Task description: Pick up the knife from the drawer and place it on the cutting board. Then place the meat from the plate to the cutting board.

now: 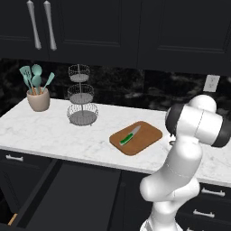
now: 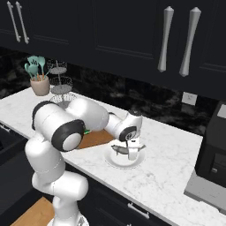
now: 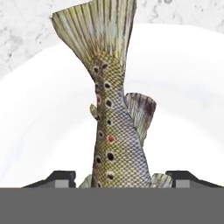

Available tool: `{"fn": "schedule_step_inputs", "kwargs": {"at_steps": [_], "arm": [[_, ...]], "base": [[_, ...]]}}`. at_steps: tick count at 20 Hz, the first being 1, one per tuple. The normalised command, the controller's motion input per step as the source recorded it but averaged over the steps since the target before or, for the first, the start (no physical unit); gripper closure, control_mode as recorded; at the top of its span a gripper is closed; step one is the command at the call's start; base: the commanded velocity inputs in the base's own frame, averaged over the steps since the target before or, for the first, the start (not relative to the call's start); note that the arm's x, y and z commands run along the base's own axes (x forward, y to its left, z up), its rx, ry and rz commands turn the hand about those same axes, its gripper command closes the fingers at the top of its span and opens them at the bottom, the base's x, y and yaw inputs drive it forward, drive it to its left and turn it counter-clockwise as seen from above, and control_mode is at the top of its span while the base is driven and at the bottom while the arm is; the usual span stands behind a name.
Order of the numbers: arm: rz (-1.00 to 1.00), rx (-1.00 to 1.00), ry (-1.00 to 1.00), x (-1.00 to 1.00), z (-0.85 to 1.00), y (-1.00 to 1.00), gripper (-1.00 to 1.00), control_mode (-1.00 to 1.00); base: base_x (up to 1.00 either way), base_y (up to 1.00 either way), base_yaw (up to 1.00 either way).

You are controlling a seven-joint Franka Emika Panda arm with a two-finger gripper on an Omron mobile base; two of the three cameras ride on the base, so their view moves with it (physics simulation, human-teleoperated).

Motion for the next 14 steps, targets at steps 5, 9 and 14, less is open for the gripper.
{"fn": "schedule_step_inputs", "kwargs": {"at_steps": [5, 9, 14], "arm": [[0.0, 0.0, 0.0, -0.16, 0.1, 0.28, 1.0, -1.0], [0.0, 0.0, 0.0, -0.19, 0.58, 0.44, 1.0, -1.0], [0.0, 0.0, 0.0, -0.01, 0.36, 0.79, 1.0, -1.0]], "base": [[0.0, 0.0, 0.0], [0.0, 0.0, 0.0], [0.0, 0.0, 0.0]]}}
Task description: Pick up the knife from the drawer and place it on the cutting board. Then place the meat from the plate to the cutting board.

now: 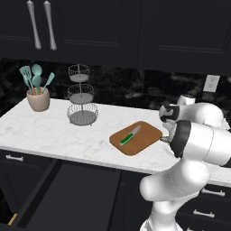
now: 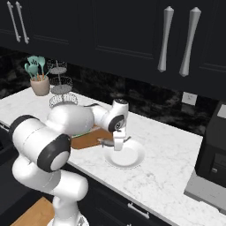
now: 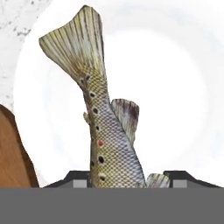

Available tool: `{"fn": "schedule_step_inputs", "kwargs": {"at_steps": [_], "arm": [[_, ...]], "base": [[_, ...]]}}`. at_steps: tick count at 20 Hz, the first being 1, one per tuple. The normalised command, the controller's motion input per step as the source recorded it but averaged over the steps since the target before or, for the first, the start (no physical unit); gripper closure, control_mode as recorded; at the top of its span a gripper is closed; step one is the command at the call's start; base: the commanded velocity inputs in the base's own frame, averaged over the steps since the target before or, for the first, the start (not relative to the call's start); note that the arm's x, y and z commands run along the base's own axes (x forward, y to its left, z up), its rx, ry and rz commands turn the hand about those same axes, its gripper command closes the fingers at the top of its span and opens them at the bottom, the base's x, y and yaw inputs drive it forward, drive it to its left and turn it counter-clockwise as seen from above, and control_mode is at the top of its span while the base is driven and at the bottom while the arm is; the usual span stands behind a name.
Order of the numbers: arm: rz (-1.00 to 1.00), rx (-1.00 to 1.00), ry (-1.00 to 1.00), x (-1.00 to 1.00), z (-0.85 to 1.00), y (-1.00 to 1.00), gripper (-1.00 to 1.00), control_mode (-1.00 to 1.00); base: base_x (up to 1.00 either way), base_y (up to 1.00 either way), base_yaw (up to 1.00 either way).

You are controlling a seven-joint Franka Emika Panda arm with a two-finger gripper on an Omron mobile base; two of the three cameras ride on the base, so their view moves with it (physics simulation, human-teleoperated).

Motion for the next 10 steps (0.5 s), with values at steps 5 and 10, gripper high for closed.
{"fn": "schedule_step_inputs", "kwargs": {"at_steps": [5, 10], "arm": [[0.0, 0.0, 0.01, 0.15, 0.02, 0.91, 1.0, -1.0], [0.0, 0.0, 0.02, 0.43, 0.0, 0.6, 1.0, -1.0]], "base": [[0.0, 0.0, 0.0], [0.0, 0.0, 0.0]]}}
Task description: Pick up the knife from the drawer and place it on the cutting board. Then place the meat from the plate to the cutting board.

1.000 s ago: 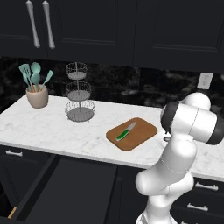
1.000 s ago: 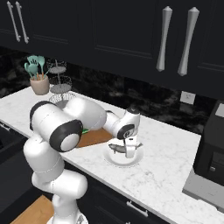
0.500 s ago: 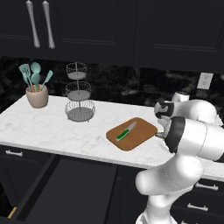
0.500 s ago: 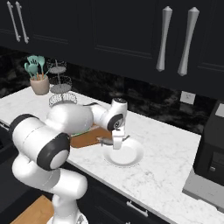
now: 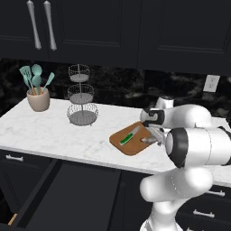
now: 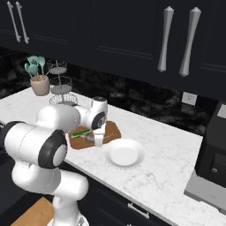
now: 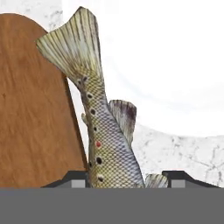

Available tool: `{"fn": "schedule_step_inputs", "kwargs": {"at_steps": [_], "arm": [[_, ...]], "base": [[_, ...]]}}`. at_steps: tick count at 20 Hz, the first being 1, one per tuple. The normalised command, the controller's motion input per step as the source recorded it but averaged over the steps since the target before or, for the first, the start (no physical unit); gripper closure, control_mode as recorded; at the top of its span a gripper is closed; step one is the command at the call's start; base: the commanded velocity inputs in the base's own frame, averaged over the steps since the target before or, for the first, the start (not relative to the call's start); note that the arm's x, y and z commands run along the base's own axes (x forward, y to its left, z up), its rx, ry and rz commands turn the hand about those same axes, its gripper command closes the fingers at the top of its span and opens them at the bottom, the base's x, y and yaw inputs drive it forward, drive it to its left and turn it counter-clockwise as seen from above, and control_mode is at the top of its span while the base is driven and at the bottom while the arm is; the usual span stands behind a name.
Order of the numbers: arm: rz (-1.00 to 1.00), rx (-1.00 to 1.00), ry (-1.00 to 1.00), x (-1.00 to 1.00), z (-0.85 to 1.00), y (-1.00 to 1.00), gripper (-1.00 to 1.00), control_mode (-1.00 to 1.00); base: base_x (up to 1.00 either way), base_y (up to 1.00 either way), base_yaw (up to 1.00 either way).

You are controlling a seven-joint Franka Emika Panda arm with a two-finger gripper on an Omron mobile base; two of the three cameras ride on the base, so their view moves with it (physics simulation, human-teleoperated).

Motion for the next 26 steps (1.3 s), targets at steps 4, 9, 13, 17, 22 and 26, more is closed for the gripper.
{"fn": "schedule_step_inputs", "kwargs": {"at_steps": [4, 9, 13, 17, 22, 26], "arm": [[0.0, 0.0, 0.04, 0.76, -0.04, 0.2, 1.0, -1.0], [0.0, 0.0, 0.03, 0.59, -0.11, 0.03, 1.0, -1.0], [0.0, 0.0, 0.01, 0.42, -0.17, 0.0, 1.0, -1.0], [0.0, 0.0, 0.01, 0.3, -0.15, 0.05, -1.0, -1.0], [0.0, 0.0, 0.0, 0.05, -0.08, 0.01, -1.0, -1.0], [0.0, 0.0, 0.0, -0.03, 0.02, 0.0, -1.0, -1.0]], "base": [[0.0, 0.0, 0.0], [0.0, 0.0, 0.0], [0.0, 0.0, 0.0], [0.0, 0.0, 0.0], [0.0, 0.0, 0.0], [0.0, 0.0, 0.0]]}}
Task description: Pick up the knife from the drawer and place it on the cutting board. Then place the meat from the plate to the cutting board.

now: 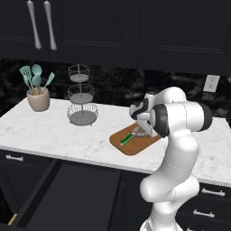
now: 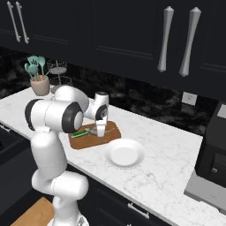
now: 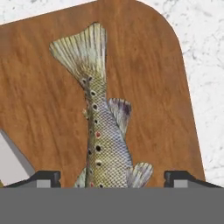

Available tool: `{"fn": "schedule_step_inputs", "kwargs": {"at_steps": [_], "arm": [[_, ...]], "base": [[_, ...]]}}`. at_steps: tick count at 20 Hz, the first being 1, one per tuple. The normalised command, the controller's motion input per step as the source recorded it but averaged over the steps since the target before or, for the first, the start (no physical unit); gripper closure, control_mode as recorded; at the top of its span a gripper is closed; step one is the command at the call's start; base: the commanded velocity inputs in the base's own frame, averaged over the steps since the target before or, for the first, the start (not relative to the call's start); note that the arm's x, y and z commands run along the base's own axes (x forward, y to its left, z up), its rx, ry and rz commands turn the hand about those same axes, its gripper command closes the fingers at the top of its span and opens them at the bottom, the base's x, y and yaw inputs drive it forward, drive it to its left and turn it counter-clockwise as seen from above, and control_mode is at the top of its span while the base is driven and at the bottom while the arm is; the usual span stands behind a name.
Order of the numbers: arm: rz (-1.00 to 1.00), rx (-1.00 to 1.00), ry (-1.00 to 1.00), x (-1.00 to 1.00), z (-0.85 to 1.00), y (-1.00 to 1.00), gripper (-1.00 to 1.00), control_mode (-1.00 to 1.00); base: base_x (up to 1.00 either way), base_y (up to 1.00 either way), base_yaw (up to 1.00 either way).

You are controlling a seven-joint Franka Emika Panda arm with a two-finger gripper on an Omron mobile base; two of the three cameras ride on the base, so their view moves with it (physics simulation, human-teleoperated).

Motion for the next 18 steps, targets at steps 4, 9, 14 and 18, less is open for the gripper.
{"fn": "schedule_step_inputs", "kwargs": {"at_steps": [4, 9, 14, 18], "arm": [[0.0, 0.01, -0.02, -0.33, 0.35, -0.01, -1.0, -1.0], [0.0, 0.0, -0.06, -0.56, 0.56, -0.02, -1.0, -1.0], [0.0, 0.0, -0.04, -0.56, 0.16, 0.0, -1.0, -1.0], [0.0, 0.0, -0.03, -0.47, 0.18, 0.0, -1.0, -1.0]], "base": [[0.0, 0.0, 0.0], [0.0, 0.0, 0.0], [0.0, 0.0, 0.0], [0.0, 0.0, 0.0]]}}
